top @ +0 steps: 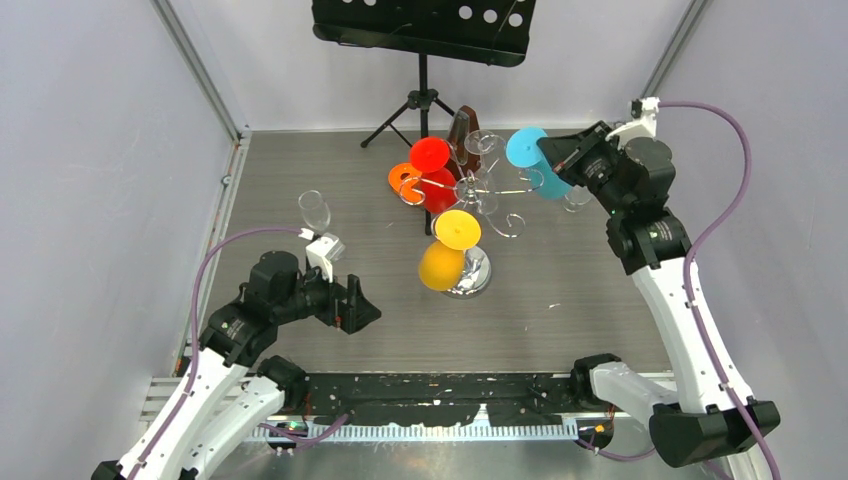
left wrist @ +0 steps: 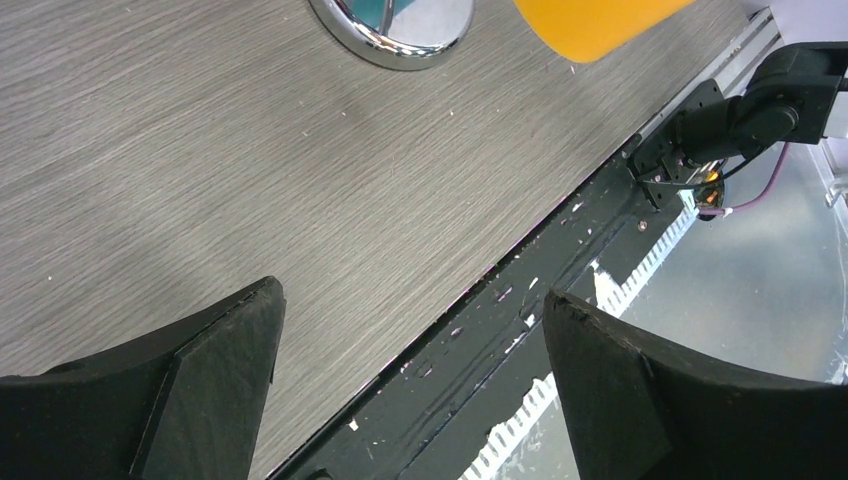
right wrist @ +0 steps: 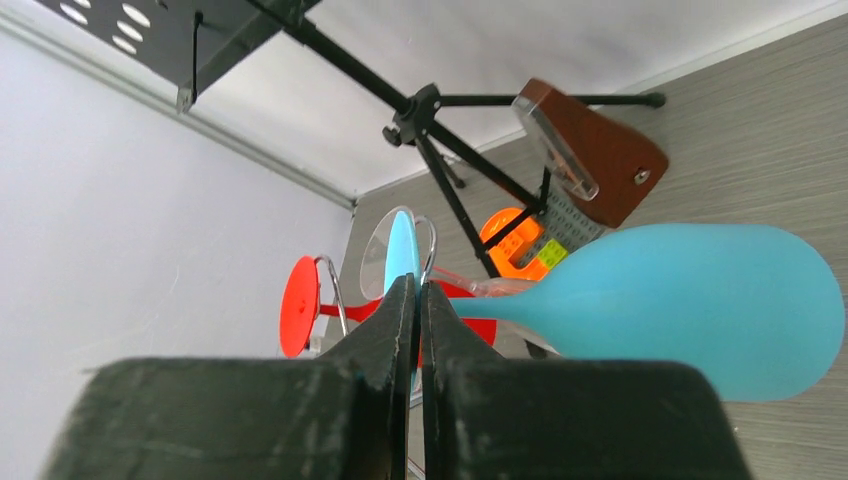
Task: Take the wine glass off the wine glass rack
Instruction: Pick up the wine glass from the wine rack.
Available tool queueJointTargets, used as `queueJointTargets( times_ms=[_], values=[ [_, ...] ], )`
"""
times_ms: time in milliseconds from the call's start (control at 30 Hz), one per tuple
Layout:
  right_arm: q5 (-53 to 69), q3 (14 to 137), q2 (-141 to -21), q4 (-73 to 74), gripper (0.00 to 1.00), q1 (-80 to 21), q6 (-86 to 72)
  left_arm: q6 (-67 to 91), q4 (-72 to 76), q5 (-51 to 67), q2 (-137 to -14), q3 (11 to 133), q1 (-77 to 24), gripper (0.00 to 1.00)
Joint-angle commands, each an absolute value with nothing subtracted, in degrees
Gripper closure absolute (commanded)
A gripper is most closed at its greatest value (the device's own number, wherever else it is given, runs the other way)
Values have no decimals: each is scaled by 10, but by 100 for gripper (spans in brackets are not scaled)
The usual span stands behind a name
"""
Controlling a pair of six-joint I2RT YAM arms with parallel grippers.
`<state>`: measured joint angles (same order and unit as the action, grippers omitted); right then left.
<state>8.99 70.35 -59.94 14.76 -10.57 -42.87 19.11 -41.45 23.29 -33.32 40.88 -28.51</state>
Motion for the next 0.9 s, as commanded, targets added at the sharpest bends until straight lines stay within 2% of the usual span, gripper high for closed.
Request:
queueJointTargets(
  times_ms=[0,433,867],
  values=[
    [26,726,-563,127,94,-95,-408,190,-410,230,-337,408,-287,0],
    [-9,687,-442,193,94,-91,-354,187,-413,229,-338,412,-287,0],
    [154,714,-360,287,94,-91,-268,186,-426,250,-340,437,-287,0]
  ],
)
